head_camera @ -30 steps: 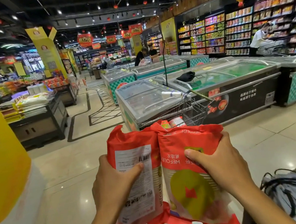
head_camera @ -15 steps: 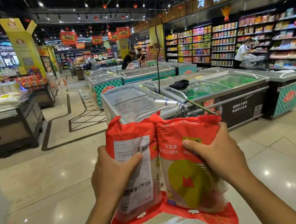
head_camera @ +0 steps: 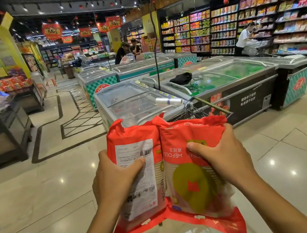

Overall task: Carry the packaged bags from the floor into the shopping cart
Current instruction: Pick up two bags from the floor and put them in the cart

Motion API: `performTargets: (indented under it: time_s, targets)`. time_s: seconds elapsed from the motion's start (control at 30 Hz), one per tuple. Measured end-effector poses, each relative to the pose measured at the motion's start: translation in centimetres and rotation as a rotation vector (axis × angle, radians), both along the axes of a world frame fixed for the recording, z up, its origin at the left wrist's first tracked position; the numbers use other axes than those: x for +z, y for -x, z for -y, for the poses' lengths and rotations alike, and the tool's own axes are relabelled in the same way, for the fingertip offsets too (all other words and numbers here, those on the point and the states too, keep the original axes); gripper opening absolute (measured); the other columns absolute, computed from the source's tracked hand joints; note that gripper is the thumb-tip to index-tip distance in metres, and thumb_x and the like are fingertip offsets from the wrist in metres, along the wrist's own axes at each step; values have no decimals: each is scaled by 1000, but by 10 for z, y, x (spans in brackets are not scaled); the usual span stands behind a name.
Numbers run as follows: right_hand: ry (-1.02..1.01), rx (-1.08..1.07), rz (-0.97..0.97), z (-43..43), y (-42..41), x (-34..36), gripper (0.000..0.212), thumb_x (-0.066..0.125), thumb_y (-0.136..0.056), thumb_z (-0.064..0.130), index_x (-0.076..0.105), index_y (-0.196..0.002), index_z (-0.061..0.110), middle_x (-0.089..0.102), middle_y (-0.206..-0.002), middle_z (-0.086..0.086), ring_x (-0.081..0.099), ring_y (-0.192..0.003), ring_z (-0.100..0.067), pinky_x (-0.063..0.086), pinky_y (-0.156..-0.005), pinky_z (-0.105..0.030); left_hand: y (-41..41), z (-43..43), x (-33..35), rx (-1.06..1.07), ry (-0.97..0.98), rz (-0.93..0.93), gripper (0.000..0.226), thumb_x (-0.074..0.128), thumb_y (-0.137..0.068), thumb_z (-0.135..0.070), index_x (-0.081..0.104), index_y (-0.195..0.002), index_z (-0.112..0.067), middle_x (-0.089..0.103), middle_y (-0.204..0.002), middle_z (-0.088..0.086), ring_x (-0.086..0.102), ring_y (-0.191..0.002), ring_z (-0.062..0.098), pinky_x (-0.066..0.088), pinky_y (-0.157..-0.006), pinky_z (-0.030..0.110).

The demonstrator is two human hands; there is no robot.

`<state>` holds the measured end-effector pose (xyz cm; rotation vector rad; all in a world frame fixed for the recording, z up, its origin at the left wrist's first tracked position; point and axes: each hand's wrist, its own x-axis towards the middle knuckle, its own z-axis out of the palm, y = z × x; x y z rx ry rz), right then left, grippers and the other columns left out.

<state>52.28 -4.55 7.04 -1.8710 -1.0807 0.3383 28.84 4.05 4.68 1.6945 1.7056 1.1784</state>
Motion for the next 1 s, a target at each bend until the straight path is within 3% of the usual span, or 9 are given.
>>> performTargets:
  time_s: [0.13,0.27,0.4,0.53,0.73,0.93,1.0]
  targets:
    - [-2,-3,-39,-60,-28,-10,84,83,-65,68,41,-127,30,64,-117,3,63,-111,-31,47,-91,-43,-27,-58,-2,12,14,-18,67,88,-64,-55,47,-109,-27,62,-96,-10,60,-89,24,45,-78,37]
    - [-14,20,-60,-126,-64,-13,77,83,-66,66,40,-118,30,58,-104,8,64,-107,-30,47,-86,-41,-62,-118,0,32,17,-30,75,79,-52,-66,48,-108,-27,64,-98,-8,62,-93,28,47,-79,39]
    - [-2,32,-74,-185,-99,-17,78,83,-64,67,41,-119,29,63,-109,5,65,-107,-30,48,-85,-40,-97,-174,1,46,27,-43,69,89,-64,-55,48,-110,-24,61,-98,-7,64,-100,31,44,-79,38]
    - [11,39,-69,-233,-131,-19,75,82,-64,67,39,-114,31,58,-104,7,65,-106,-31,48,-85,-42,-127,-221,-3,50,45,-48,77,79,-51,-66,48,-108,-27,66,-102,-5,65,-101,32,49,-81,41]
    - [17,35,-61,-301,-168,-27,76,83,-65,68,38,-114,33,59,-106,8,64,-106,-30,49,-86,-42,-160,-291,-13,33,54,-54,67,90,-64,-54,48,-109,-25,63,-99,-7,65,-101,32,49,-82,41]
    - [27,51,-58,-378,-188,-37,74,82,-67,67,38,-115,32,61,-106,7,58,-92,-23,42,-78,-37,-182,-373,-31,23,67,-30,66,89,-65,-54,48,-109,-26,64,-99,-7,65,-99,30,47,-79,38]
    - [27,60,-53,-409,-194,-41,74,82,-66,68,37,-115,34,63,-111,5,62,-97,-26,45,-81,-38,-187,-404,-42,9,72,-9,65,87,-65,-56,48,-109,-28,65,-99,-11,65,-95,25,48,-79,38]
